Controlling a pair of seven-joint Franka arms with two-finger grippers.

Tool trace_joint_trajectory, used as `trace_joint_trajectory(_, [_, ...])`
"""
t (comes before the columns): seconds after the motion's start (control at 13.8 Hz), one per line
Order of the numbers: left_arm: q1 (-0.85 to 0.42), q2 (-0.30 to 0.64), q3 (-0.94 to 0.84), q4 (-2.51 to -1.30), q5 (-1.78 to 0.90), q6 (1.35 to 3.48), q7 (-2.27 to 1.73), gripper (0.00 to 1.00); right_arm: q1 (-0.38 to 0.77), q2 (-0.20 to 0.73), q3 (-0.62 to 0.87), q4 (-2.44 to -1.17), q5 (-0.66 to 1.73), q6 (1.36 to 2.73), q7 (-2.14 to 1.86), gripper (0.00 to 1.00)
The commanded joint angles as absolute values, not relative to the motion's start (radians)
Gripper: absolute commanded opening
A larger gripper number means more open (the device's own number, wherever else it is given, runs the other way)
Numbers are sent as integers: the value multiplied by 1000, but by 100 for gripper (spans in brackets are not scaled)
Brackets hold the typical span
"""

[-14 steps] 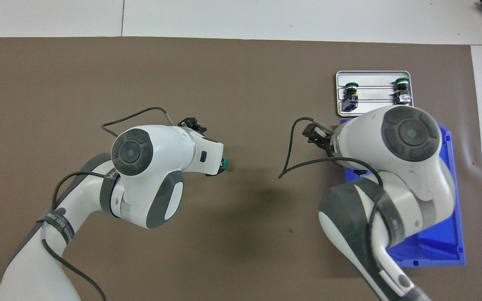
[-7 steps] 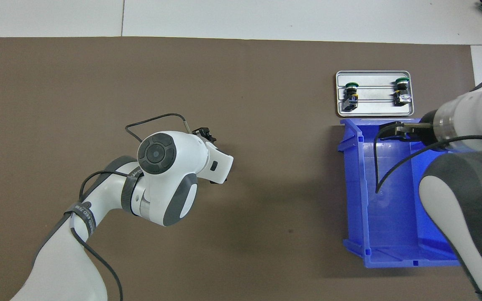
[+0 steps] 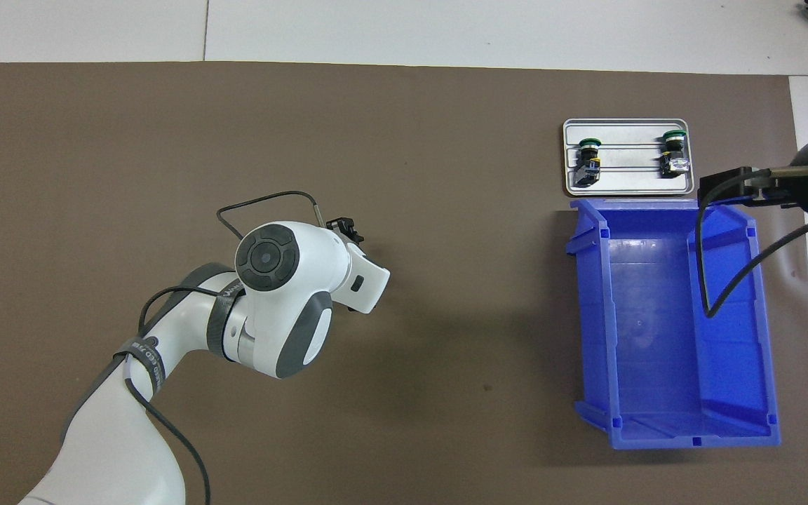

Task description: Place and press button with both arms

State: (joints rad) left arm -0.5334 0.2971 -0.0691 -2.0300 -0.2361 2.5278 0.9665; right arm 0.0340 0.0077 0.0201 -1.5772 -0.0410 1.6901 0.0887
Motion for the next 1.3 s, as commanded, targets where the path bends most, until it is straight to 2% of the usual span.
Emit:
trace_joint_trajectory(0.0, [-551,278,-54,-2068,-255,2537,1018,96,21,26,31,-1552,-34,1638,61,100])
trace_joint_trajectory(0.22, [-564,276,-54,-2078,-256,2537,1022,96,21,18,31,-1565,-37,1620,45,100])
trace_joint_trajectory(0.51, [-577,284,-54,-2088,-255,2557,1031,89,17,5,29,-1583,-37,1603,-12,100])
trace_joint_trajectory(0.72, [-577,288,-54,-2104,-255,2575,1051,88,18,-50,29,-1658,-37,1612,-3,100])
trace_joint_trajectory(0.94, [-592,295,-54,-2134,-256,2634,1051,88,17,-57,31,-1667,-31,1620,55,100])
trace_joint_trajectory(1.01, [-594,296,-54,-2135,-256,2648,1048,87,17,-55,31,-1667,-28,1634,80,100])
trace_joint_trajectory(1.09, [-594,301,-54,-2135,-255,2652,1048,77,17,-55,31,-1667,-25,1634,93,100])
trace_joint_trajectory(1.23, [-604,302,-54,-2135,-255,2672,1040,74,17,-55,31,-1667,-20,1634,97,100])
